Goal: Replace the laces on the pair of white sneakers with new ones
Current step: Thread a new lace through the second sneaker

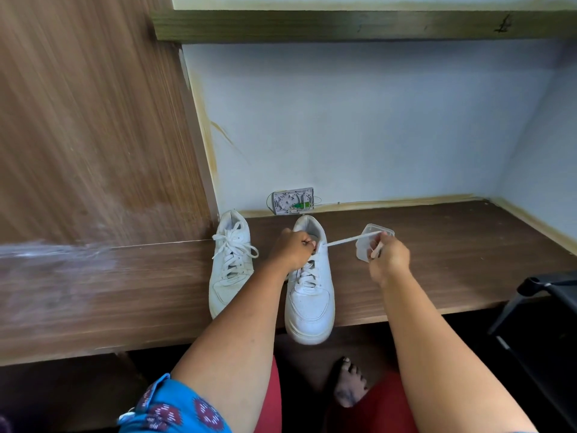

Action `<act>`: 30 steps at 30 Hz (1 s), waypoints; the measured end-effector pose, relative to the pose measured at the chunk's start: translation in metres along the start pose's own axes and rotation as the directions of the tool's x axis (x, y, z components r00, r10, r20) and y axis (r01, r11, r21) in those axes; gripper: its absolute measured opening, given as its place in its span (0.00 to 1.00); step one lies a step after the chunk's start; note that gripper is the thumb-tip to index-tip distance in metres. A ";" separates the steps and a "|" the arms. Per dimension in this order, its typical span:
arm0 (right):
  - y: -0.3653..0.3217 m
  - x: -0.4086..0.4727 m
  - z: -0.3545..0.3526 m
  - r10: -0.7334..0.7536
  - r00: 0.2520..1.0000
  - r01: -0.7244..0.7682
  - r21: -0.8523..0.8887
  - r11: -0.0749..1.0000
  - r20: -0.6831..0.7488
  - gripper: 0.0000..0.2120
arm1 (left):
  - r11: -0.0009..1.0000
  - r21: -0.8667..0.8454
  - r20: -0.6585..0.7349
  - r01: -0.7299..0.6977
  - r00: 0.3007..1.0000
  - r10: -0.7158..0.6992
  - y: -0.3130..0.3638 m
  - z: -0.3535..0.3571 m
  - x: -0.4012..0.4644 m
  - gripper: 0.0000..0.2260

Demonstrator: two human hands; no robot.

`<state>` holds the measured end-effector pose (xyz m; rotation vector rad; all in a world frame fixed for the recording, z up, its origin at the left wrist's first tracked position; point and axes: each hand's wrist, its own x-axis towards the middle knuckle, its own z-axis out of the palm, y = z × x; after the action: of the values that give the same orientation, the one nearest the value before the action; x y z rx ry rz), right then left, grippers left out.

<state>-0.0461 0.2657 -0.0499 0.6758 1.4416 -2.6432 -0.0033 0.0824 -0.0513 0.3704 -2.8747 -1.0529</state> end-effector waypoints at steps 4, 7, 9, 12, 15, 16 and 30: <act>0.014 -0.010 0.004 0.111 0.978 -0.098 -0.082 0.992 0.175 0.08 | 1.000 0.019 -0.007 -0.018 1.000 0.018 -0.002 0.001 0.001 0.07; 0.036 -0.016 0.011 -0.171 0.885 0.458 -0.749 0.479 0.432 0.11 | 0.999 0.037 -0.011 -0.032 0.999 0.032 -0.002 0.001 0.002 0.09; 0.037 -0.021 0.013 -0.231 0.786 0.617 -0.752 0.231 0.574 0.09 | 0.997 0.060 -0.012 -0.038 0.999 0.038 -0.003 0.000 0.002 0.10; 0.028 -0.019 0.012 -0.245 0.795 0.603 -0.765 0.227 0.555 0.13 | 0.991 0.127 -0.013 -0.035 0.999 0.037 -0.003 -0.002 0.002 0.13; 0.006 -0.002 -0.001 -0.175 0.930 0.367 -0.845 0.388 0.324 0.11 | 0.996 0.094 0.009 0.004 1.000 -0.004 -0.005 -0.005 0.003 0.15; 0.000 0.006 -0.010 -0.114 0.954 0.301 -0.868 0.394 0.279 0.13 | 0.998 0.056 0.016 0.015 1.000 -0.016 -0.006 -0.006 0.004 0.15; 0.047 -0.009 0.015 -0.179 0.830 0.553 -0.822 0.138 0.528 0.11 | 0.991 -0.132 -0.012 -0.030 1.000 0.029 -0.013 -0.011 -0.002 0.10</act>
<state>-0.0317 0.2256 -0.0759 -0.3191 2.8522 -1.2113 0.0029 0.0663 -0.0511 0.3226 -2.7729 -1.2240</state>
